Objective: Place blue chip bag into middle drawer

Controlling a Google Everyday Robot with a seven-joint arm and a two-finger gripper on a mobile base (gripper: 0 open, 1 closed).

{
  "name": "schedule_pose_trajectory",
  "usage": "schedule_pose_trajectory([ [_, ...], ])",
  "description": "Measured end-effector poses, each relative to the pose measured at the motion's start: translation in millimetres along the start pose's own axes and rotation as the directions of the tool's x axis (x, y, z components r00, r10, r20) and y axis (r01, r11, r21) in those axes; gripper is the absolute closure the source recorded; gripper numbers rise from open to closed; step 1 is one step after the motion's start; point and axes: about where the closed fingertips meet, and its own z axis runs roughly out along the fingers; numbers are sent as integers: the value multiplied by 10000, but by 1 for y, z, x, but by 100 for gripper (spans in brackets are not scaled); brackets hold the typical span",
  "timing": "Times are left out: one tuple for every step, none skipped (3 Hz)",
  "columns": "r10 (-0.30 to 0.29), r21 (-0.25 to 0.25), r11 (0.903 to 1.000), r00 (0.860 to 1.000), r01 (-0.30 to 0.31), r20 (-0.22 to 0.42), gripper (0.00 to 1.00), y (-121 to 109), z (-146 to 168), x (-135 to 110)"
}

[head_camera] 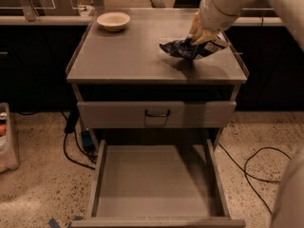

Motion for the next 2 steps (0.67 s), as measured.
schedule_pose_trajectory([
  [25, 144, 9999, 9976, -35, 694, 100, 52, -41, 52],
  [-269, -33, 9996, 9911, 276, 1305, 100, 94, -68, 73],
])
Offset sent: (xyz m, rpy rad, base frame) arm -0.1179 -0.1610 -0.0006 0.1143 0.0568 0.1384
